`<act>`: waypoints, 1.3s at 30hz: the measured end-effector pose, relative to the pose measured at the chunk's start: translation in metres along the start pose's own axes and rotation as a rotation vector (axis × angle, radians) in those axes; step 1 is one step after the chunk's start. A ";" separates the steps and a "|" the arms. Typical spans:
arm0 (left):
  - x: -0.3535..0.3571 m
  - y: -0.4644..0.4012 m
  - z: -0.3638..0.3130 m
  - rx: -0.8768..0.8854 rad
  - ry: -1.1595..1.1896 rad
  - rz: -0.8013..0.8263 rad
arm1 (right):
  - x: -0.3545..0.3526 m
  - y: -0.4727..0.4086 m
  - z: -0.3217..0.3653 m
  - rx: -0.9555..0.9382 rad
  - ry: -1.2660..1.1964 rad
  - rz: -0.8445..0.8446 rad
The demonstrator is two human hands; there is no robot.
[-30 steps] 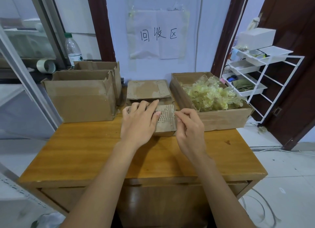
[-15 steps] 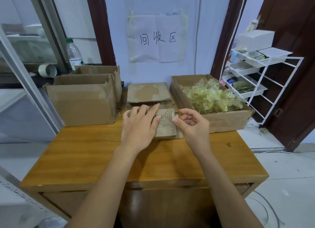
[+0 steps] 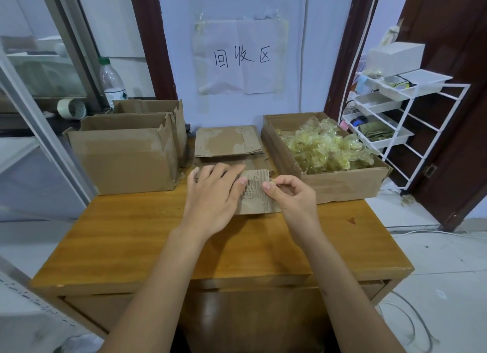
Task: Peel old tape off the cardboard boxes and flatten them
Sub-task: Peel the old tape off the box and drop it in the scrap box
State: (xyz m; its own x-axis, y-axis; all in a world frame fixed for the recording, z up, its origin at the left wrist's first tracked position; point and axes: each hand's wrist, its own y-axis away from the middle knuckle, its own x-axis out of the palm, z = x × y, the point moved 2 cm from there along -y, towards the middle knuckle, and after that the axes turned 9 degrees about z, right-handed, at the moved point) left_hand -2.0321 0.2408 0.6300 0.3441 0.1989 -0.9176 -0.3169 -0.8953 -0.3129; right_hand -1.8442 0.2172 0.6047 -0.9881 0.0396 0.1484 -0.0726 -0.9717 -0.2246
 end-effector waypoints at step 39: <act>0.020 -0.005 -0.030 -0.130 -0.170 -0.121 | -0.009 0.024 -0.017 -0.046 -0.033 -0.077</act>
State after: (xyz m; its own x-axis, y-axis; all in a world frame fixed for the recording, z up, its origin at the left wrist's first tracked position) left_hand -1.9976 0.2371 0.6202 0.2152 0.3622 -0.9069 -0.1625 -0.9025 -0.3990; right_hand -1.8391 0.1974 0.5815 -0.9743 0.1056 0.1990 -0.1555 -0.9544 -0.2548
